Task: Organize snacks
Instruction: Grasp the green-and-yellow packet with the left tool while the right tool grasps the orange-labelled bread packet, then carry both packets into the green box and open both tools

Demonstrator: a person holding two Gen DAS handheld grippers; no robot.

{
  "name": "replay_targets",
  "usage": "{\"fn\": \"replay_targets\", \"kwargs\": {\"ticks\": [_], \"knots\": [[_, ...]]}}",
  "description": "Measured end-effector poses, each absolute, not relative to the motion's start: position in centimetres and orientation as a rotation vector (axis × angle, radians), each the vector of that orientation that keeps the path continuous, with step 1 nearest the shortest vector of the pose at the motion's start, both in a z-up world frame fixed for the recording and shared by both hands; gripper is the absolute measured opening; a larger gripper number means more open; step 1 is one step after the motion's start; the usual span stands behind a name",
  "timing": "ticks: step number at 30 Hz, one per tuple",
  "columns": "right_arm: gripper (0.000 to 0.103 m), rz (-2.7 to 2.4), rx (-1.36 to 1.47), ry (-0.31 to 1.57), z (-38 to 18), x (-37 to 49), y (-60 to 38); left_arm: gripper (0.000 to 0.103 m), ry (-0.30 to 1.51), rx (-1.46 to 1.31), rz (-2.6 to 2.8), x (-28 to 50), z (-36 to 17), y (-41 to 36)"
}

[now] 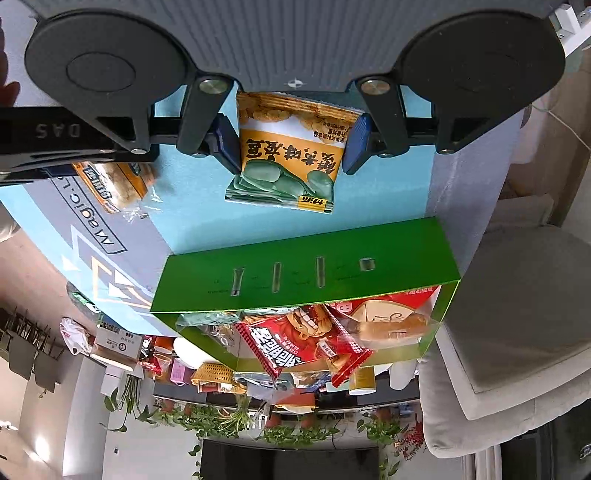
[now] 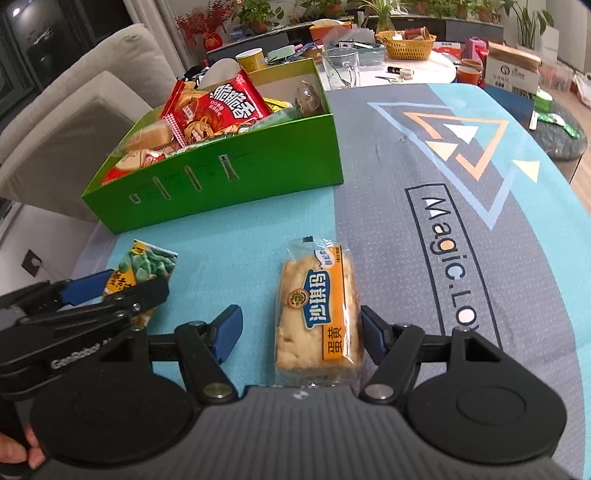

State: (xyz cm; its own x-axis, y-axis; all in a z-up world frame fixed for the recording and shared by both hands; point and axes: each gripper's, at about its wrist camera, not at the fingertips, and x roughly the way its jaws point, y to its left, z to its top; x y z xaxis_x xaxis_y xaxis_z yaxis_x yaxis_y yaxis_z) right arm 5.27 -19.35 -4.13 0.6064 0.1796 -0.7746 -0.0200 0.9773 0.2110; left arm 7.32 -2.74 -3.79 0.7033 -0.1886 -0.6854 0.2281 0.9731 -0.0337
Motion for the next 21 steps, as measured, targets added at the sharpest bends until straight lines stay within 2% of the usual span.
{"fn": "replay_targets", "kwargs": {"ticks": [3, 21], "knots": [[0.064, 0.084, 0.167, 0.911, -4.0, 5.2, -19.2, 0.056, 0.753, 0.046, -0.235, 6.8, -3.6, -2.5], [0.063, 0.175, 0.230, 0.808, 0.0, 3.6, -17.5, 0.056, 0.667, -0.031, -0.221, 4.9, -0.9, -0.1]]}}
